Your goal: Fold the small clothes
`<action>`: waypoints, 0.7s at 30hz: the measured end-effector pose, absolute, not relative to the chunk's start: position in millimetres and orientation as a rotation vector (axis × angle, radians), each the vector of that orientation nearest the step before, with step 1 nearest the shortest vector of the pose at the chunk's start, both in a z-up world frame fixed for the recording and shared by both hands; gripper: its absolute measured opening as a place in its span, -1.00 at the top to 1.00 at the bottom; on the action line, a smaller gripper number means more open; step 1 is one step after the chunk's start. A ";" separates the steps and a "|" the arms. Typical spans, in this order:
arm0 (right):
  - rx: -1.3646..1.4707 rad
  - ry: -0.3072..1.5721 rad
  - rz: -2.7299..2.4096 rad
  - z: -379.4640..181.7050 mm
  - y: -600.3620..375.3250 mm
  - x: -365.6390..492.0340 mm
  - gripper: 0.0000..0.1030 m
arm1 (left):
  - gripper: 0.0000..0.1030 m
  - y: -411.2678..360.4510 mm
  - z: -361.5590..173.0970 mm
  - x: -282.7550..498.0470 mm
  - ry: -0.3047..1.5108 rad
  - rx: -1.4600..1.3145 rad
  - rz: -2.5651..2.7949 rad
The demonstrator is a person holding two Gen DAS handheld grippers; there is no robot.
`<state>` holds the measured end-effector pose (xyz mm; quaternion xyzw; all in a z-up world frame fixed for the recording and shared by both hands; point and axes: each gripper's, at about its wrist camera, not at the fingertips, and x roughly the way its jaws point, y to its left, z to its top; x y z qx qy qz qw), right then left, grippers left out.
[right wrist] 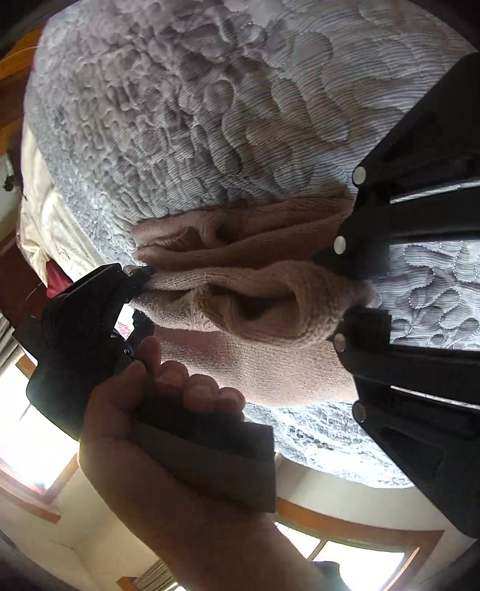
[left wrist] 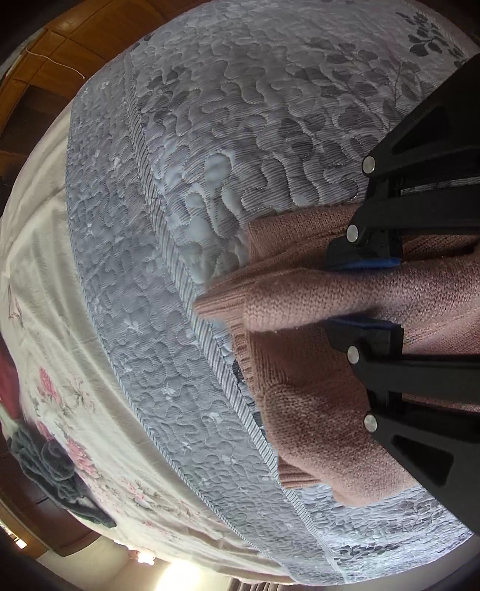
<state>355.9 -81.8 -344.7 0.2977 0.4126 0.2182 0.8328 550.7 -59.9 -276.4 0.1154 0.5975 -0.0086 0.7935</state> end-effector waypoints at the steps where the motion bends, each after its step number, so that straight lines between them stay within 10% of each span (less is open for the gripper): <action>1: 0.636 0.878 0.462 -347.8 -83.6 355.7 0.82 | 0.58 -61.8 -277.3 549.4 1.272 0.254 -0.017; 9: 0.761 0.912 0.511 -364.8 -97.3 353.9 0.74 | 0.11 -55.0 -251.4 543.6 1.167 0.073 -0.156; 21: 0.968 0.985 0.618 -358.9 -134.9 365.7 -0.26 | -0.21 46.3 -185.4 477.7 1.076 -0.261 -0.439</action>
